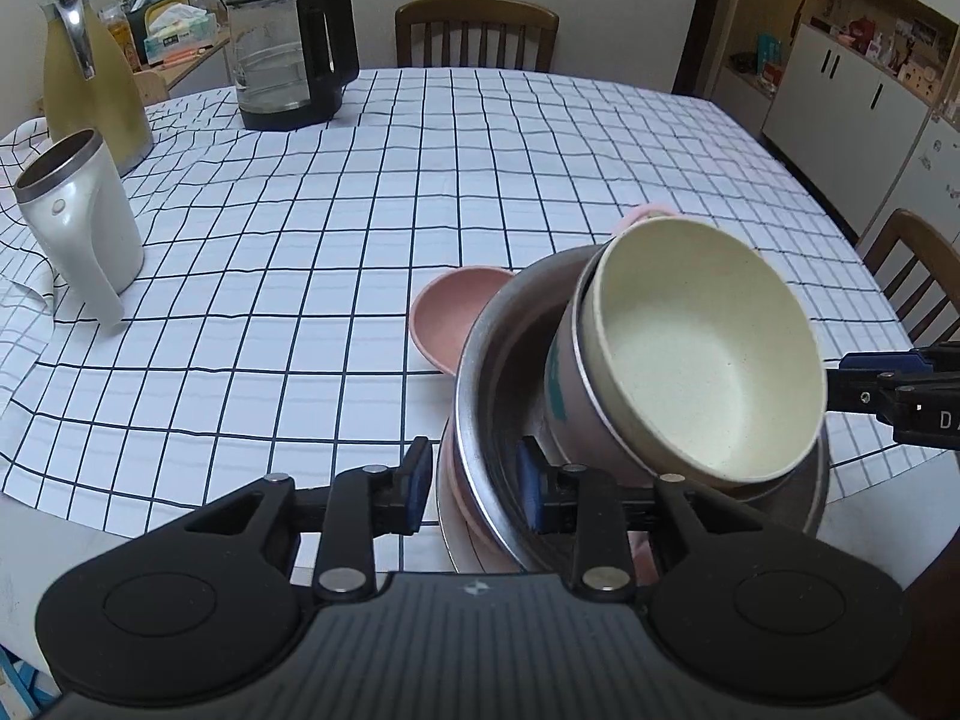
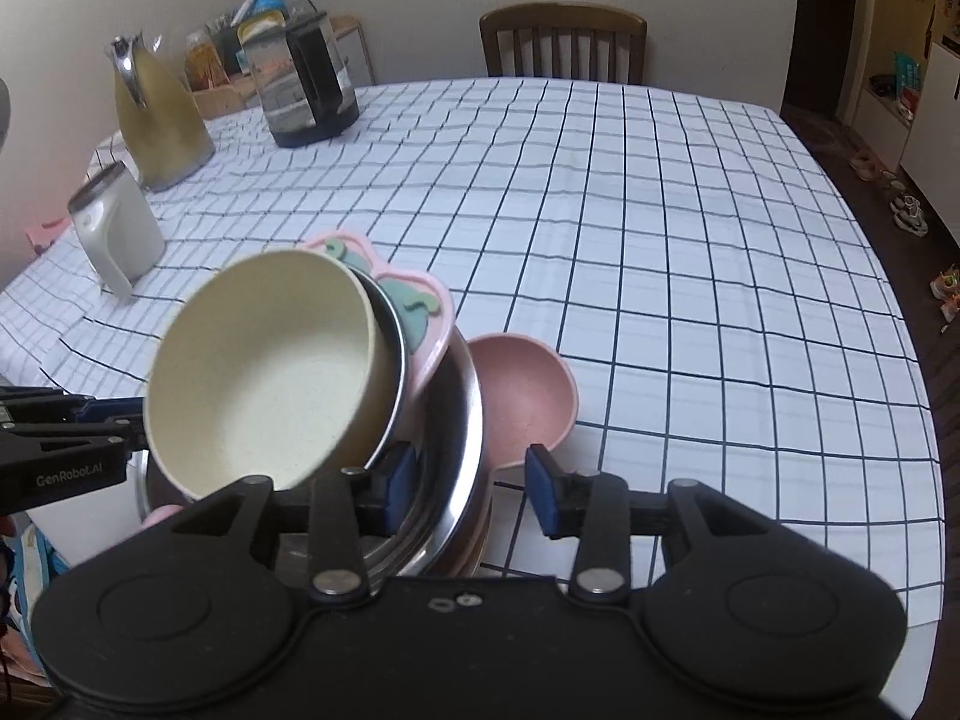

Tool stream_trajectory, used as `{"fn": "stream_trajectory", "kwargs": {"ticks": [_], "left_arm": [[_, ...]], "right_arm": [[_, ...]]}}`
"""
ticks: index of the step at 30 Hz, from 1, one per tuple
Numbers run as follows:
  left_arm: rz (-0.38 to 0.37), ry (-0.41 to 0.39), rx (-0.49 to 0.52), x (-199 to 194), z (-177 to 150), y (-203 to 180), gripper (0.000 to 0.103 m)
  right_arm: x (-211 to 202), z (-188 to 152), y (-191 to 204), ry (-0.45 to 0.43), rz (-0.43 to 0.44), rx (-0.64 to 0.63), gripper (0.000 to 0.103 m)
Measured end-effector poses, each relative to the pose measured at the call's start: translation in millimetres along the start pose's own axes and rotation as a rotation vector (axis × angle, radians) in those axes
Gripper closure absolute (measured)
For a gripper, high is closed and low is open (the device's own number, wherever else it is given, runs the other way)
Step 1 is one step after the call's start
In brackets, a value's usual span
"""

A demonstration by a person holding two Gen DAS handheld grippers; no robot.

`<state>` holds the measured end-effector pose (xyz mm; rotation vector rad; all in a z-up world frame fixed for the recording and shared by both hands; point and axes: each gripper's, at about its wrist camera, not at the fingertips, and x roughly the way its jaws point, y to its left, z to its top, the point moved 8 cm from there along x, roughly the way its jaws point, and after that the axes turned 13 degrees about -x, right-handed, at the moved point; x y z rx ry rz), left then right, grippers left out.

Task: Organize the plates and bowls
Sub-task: 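Lower the steel bowl stack onto the pink bear plate and open both grippers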

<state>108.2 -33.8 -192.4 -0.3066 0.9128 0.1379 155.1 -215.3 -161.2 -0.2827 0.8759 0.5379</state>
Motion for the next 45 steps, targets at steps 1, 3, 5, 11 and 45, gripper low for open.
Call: {"fn": "stream_trajectory", "kwargs": {"ticks": [1, 3, 5, 11, 45], "left_arm": [[0.002, -0.007, -0.004, -4, 0, 0, 0.073], [0.002, -0.024, -0.009, -11, 1, -2, 0.072], [0.012, -0.043, -0.01, -20, 1, -3, 0.072], [0.019, -0.129, -0.026, -52, 3, -13, 0.039], [0.034, -0.295, -0.173, -174, -45, -79, 0.0]], "right_arm": [[-4, 0, 0, -0.011, -0.003, -0.003, 0.061], [-11, 2, 2, -0.03, -0.006, -0.013, 0.059], [-19, 3, 4, -0.05, 0.003, -0.017, 0.053], [-44, 8, 11, -0.122, 0.038, -0.046, 0.044], [-160, -11, 12, -0.351, 0.112, -0.185, 0.0]]}}
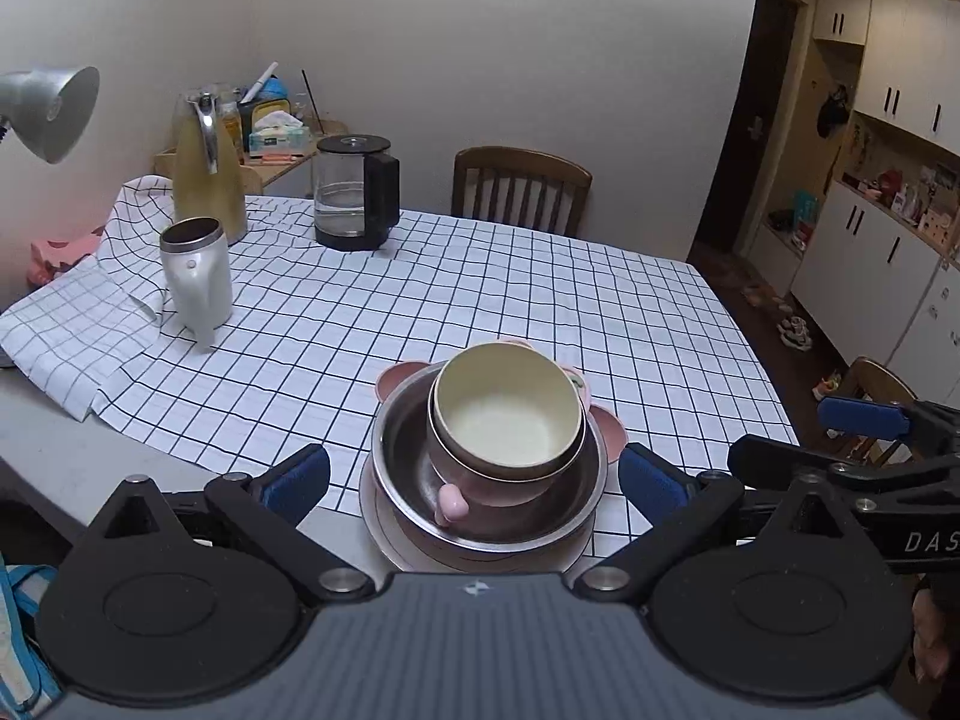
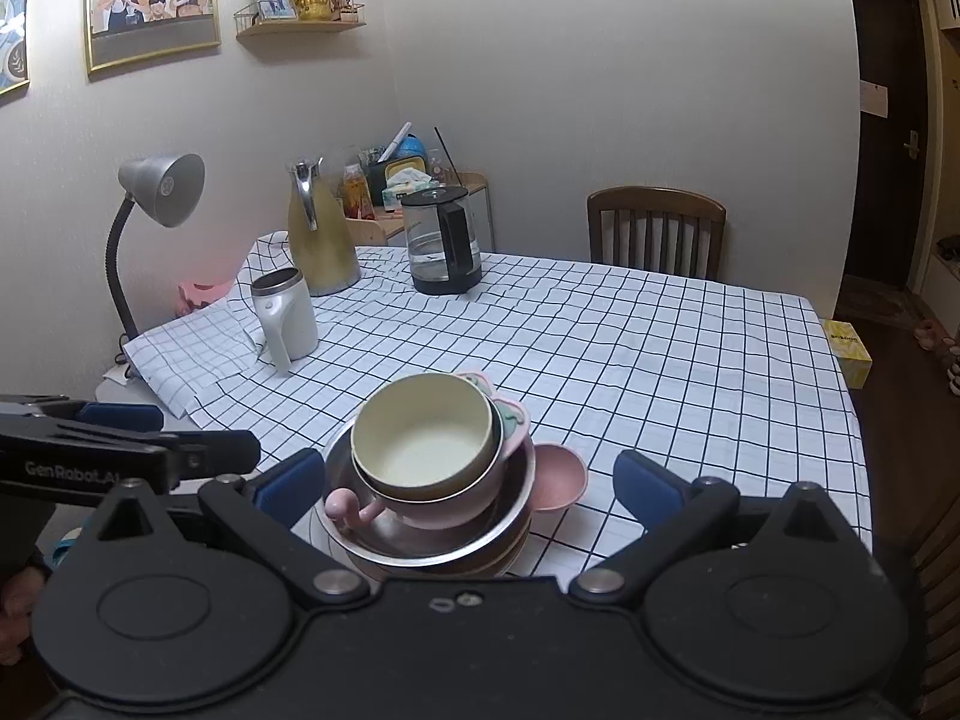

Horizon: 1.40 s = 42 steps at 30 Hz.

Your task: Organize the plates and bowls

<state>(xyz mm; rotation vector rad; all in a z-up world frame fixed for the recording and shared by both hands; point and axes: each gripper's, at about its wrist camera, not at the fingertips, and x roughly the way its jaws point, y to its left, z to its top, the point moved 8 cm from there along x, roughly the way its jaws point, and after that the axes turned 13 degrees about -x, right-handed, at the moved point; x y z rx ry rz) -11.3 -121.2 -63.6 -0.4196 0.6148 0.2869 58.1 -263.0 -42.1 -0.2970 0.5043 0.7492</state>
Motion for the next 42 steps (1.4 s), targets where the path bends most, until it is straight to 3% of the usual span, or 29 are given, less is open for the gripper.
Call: {"fn": "stream_trajectory", "kwargs": {"ticks": [26, 42], "left_arm": [[-0.028, -0.044, -0.004, -27, 3, 2, 0.0], [-0.019, -0.027, -0.016, -32, -3, 8, 0.0]], "right_arm": [[-20, 11, 8, -0.046, -0.018, 0.01, 0.0], [-20, 8, 12, -0.042, -0.011, 0.028, 0.0]]}}
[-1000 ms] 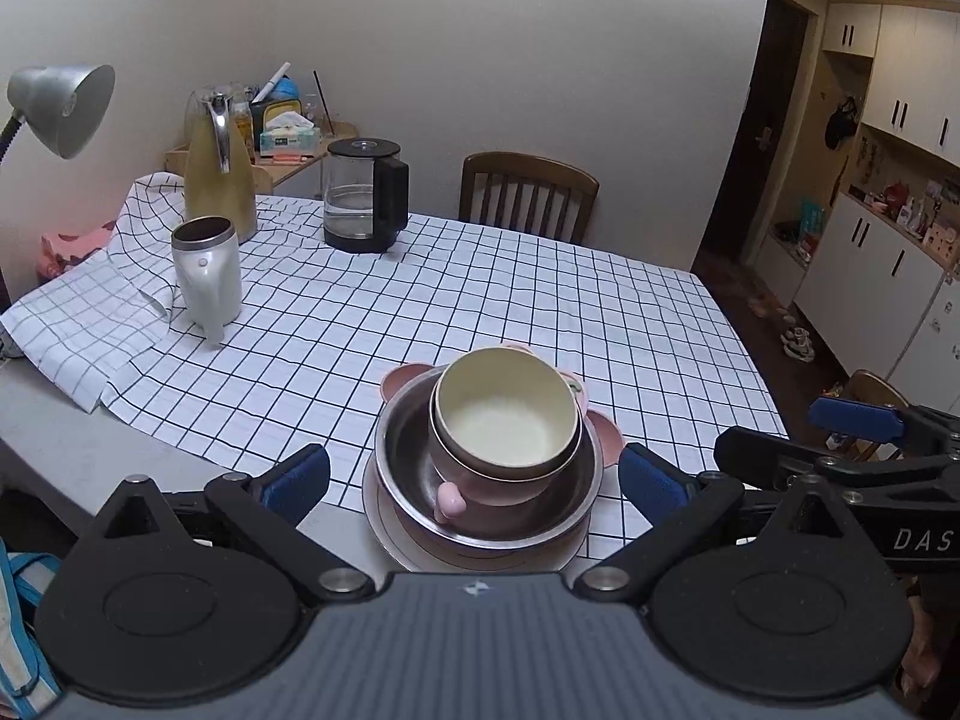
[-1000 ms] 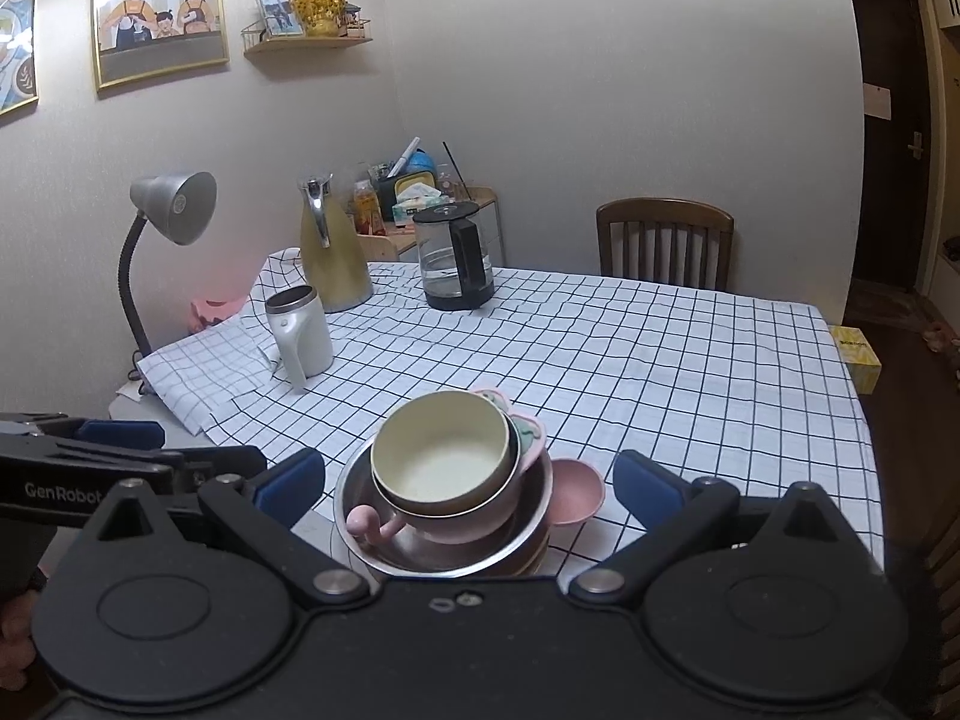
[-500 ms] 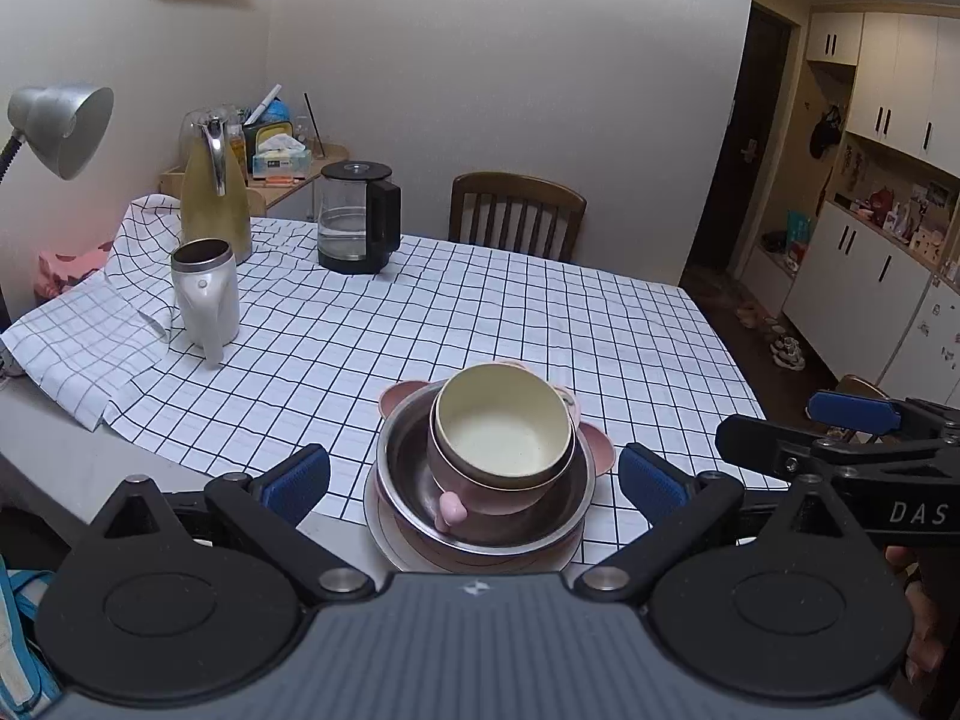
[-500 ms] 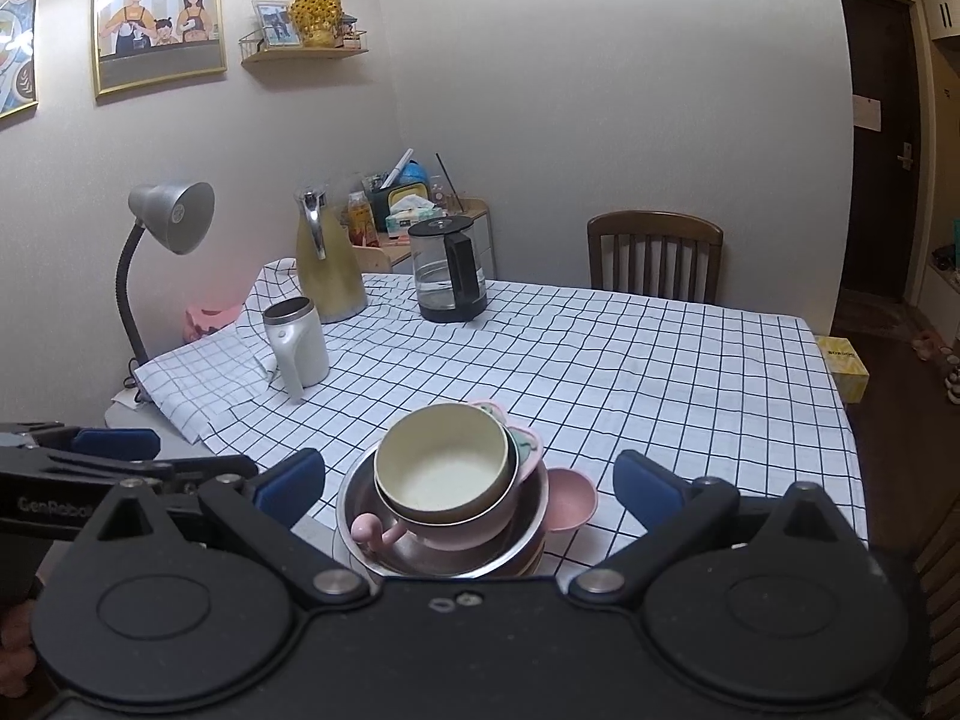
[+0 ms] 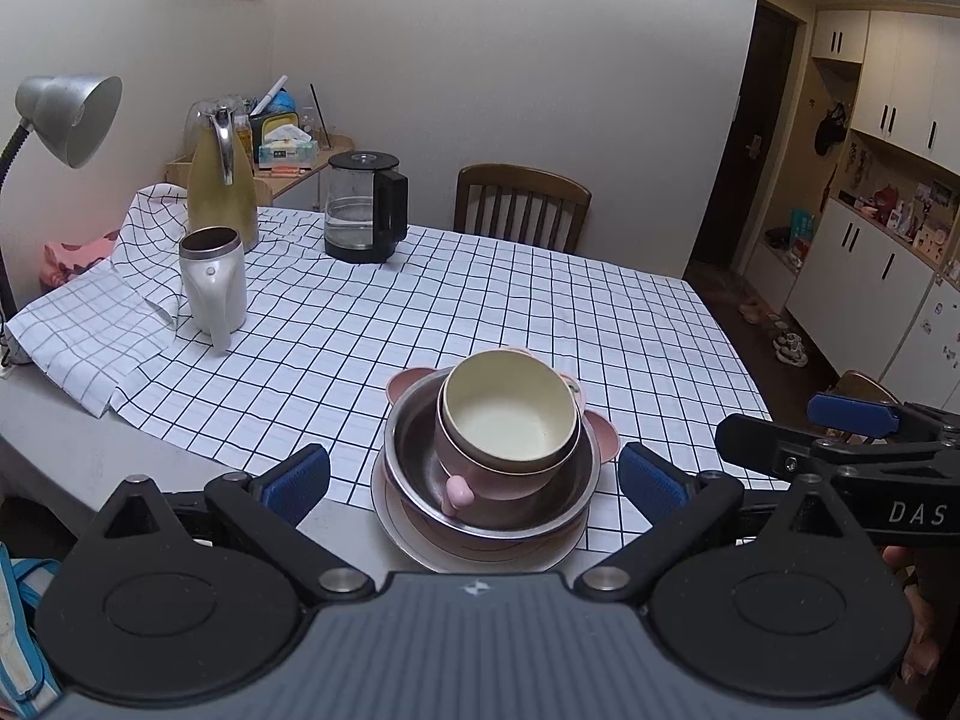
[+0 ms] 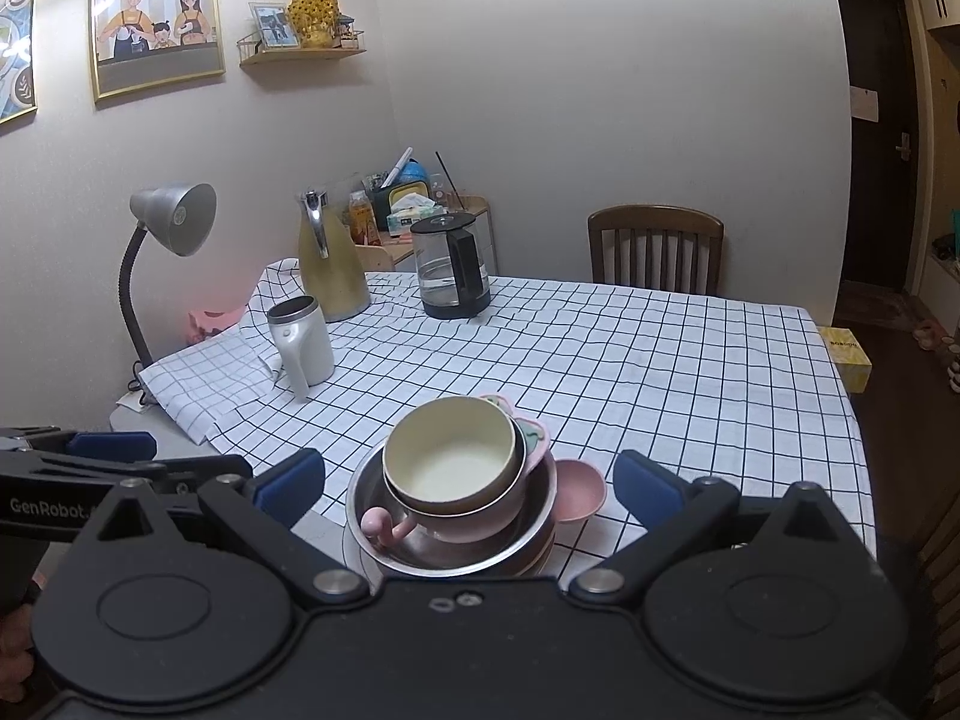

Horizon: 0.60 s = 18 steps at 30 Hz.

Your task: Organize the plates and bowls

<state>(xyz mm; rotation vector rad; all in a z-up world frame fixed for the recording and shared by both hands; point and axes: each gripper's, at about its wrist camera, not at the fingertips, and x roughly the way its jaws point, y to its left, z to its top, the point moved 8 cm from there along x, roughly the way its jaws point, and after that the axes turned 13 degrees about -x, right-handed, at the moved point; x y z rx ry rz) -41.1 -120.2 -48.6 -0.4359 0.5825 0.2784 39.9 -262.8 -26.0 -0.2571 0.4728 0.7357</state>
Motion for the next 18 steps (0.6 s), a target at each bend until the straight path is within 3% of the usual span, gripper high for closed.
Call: {"fn": "stream_trajectory", "kwargs": {"ticks": [18], "left_arm": [[0.031, 0.018, -0.007, 7.7, -3.9, 2.6, 0.0]], "right_arm": [[8.1, -7.7, 1.3, 0.034, 0.017, 0.019, 0.0]]}}
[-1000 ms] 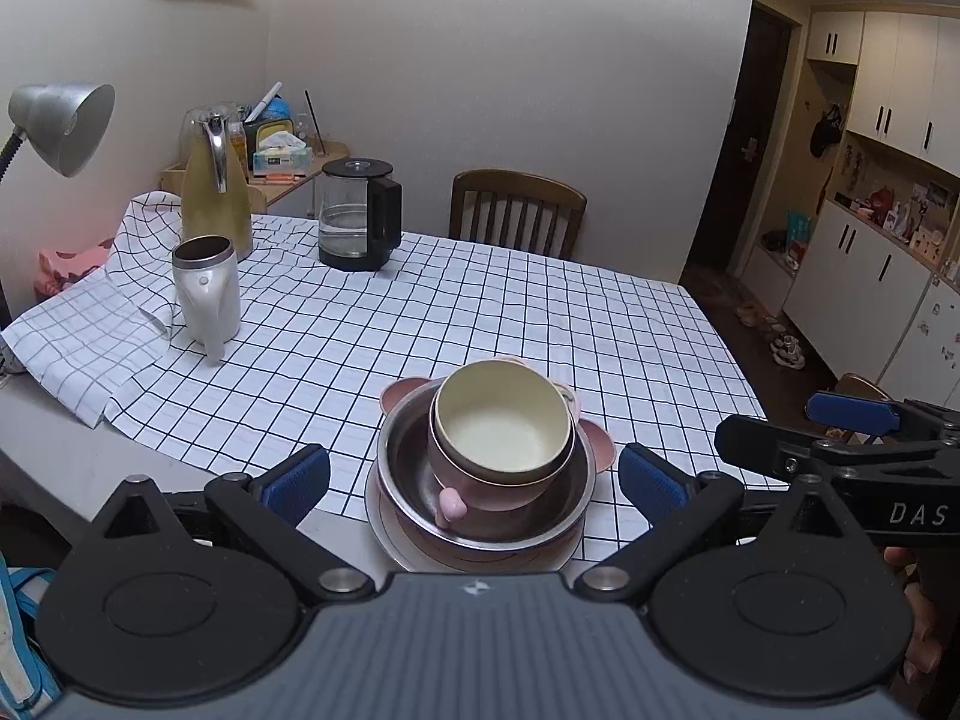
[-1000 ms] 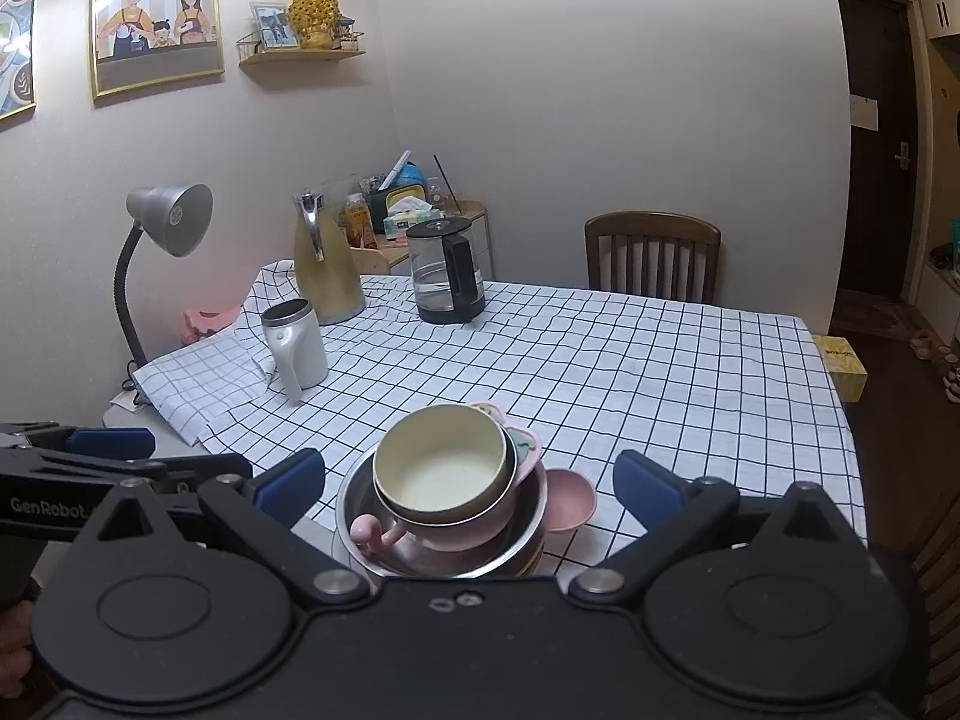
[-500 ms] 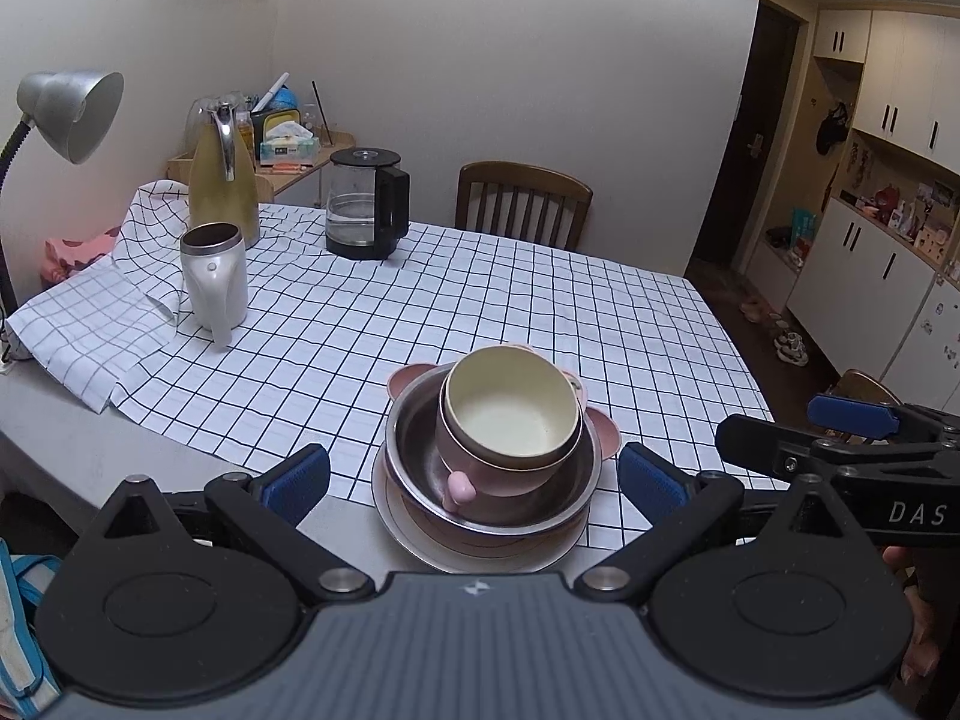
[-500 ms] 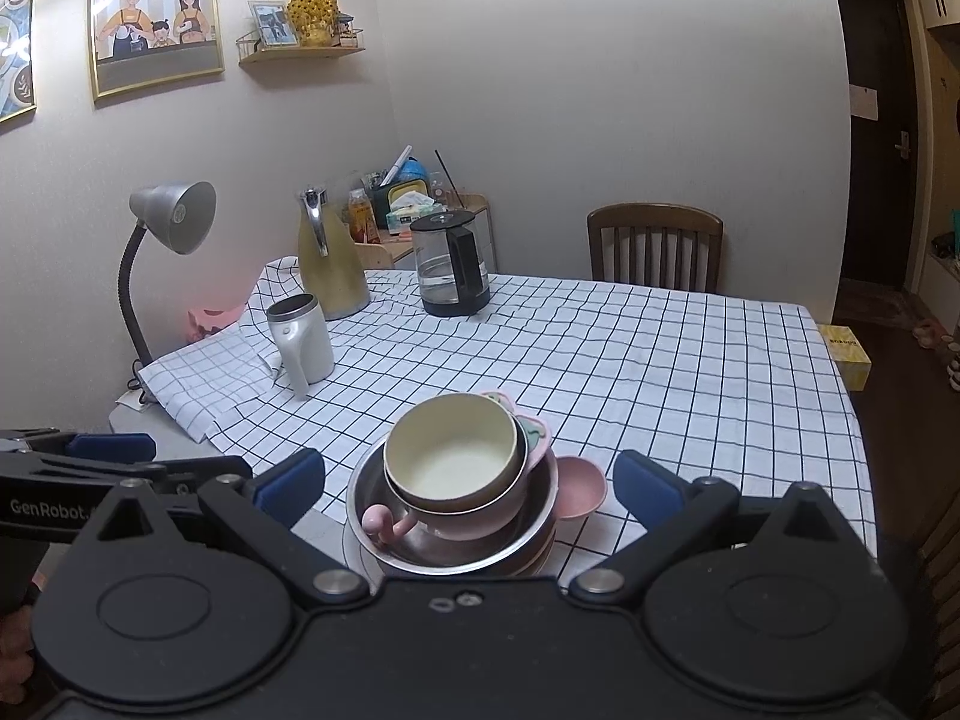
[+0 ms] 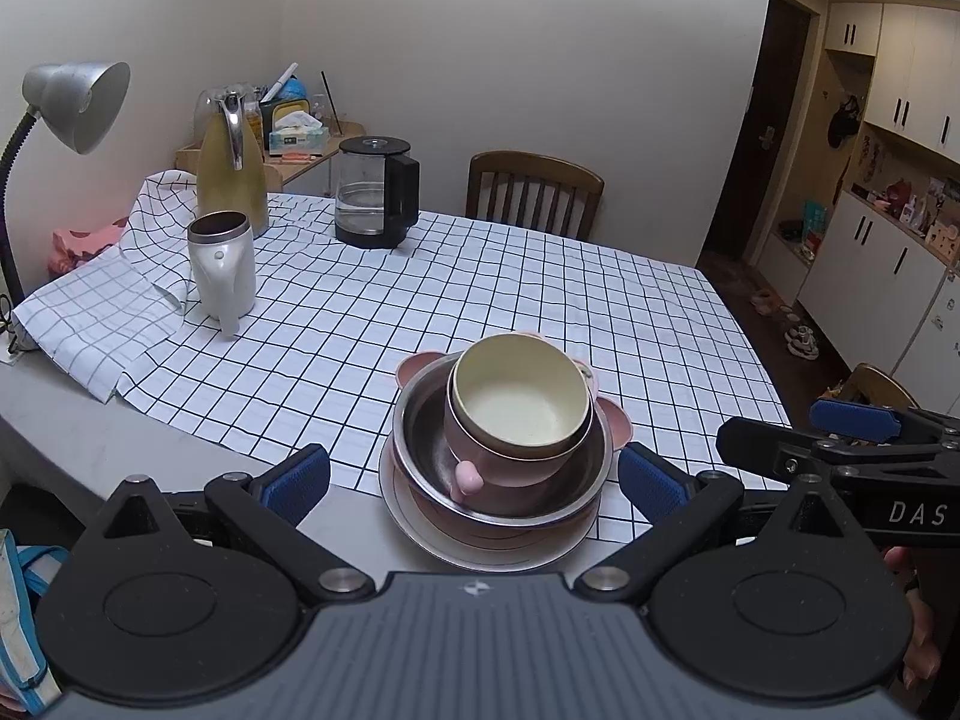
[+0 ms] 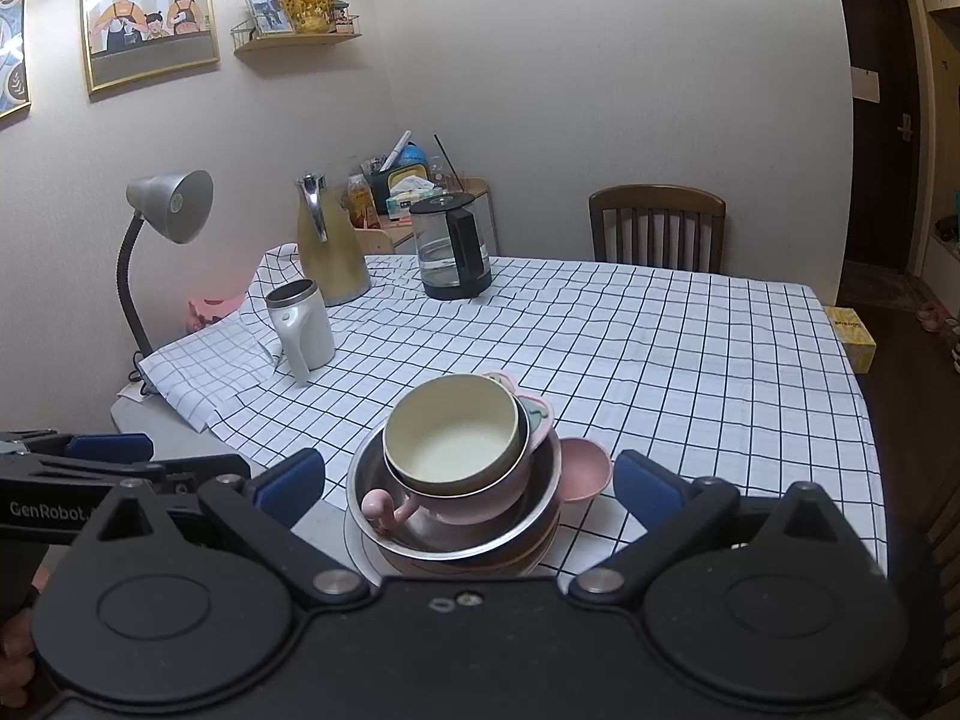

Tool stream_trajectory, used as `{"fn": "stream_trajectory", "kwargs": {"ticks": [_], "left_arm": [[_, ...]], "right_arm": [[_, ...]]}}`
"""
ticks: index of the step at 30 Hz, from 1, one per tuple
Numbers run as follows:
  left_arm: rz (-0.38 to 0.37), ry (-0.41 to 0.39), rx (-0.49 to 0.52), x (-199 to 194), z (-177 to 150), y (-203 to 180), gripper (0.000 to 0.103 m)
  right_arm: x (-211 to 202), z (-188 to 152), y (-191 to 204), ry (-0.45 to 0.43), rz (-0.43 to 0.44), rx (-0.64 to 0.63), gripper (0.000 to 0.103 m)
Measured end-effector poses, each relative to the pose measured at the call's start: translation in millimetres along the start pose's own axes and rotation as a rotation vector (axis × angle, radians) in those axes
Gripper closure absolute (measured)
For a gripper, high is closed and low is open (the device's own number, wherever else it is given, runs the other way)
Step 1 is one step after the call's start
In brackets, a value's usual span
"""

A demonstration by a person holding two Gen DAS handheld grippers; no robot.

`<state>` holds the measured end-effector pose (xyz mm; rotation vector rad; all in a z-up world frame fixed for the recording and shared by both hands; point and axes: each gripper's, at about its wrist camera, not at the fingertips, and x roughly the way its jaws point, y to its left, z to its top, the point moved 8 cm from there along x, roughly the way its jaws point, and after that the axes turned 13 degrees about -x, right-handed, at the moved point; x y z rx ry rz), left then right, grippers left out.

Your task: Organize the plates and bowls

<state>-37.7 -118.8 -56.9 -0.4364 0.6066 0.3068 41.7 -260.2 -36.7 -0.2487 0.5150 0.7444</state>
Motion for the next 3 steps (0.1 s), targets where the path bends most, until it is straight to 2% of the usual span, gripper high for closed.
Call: {"fn": "stream_trajectory", "kwargs": {"ticks": [3], "left_arm": [[0.003, 0.005, 0.0, 3.7, -0.1, 0.4, 0.0]], "right_arm": [[3.1, -0.6, -1.5, 0.007, 0.002, 0.006, 0.0]]}}
